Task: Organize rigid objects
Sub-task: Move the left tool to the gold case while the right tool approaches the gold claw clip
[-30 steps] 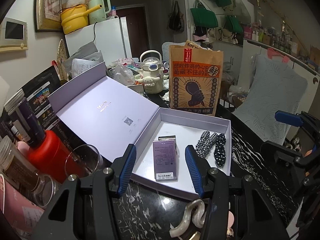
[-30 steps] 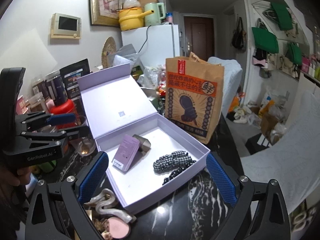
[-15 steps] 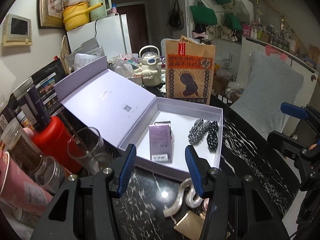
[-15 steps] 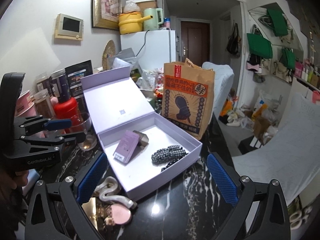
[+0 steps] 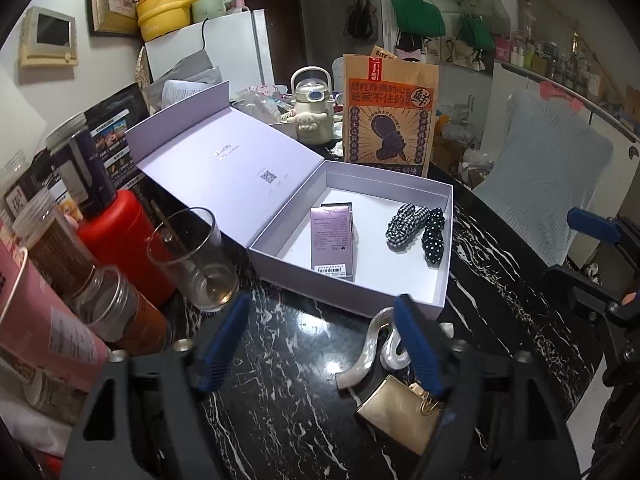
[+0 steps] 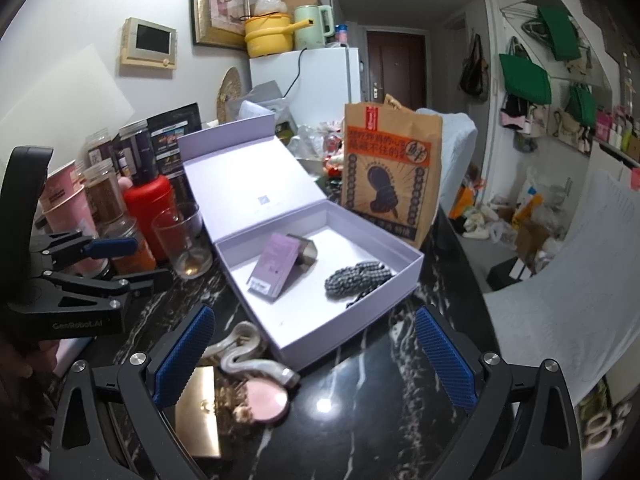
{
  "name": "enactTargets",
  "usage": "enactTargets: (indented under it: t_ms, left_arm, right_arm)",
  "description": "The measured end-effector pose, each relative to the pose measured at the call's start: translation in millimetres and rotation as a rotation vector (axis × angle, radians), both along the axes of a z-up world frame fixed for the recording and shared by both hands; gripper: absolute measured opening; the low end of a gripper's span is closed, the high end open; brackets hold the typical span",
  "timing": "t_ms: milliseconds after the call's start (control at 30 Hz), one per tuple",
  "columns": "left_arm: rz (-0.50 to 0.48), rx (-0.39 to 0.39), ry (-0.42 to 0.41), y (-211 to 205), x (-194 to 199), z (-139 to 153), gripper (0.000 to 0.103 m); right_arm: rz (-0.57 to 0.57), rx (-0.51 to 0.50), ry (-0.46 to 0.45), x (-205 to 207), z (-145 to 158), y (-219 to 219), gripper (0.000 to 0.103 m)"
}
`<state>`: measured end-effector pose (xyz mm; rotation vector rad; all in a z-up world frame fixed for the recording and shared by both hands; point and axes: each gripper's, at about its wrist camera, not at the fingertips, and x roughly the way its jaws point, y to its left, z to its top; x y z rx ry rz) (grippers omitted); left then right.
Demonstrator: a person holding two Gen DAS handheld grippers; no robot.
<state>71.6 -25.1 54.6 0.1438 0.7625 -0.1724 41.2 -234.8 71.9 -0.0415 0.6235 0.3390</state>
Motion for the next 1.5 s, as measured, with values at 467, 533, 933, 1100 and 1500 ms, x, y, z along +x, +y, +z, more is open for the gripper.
enactTargets:
  t_ms: [467,533,933,1100,1500]
  left_arm:
    - [0.02,-0.008,0.062,12,-21,-31,0.076]
    - [0.011,-0.023,0.075,13,-23,-34,0.076]
    - [-0.024,-0.103,0.133,16,-42,-57,0.076]
    - [-0.014,-0.109,0.169,18,-53,-70,0.076]
    - [0.052,-0.13,0.239,34,-74,-97,0.076]
  right_arm:
    - [-0.015,0.06,0.078,-16,-32,-2,0.102]
    - [-0.016,0.068,0.089,-18,-36,-3,0.102]
    - [0.0,0.104,0.153,-34,-63,-1,0.102]
    - [0.027,0.123,0.183,-37,-77,4,0.102]
    - [0.129,0.178,0.272,-30,-106,26,0.097]
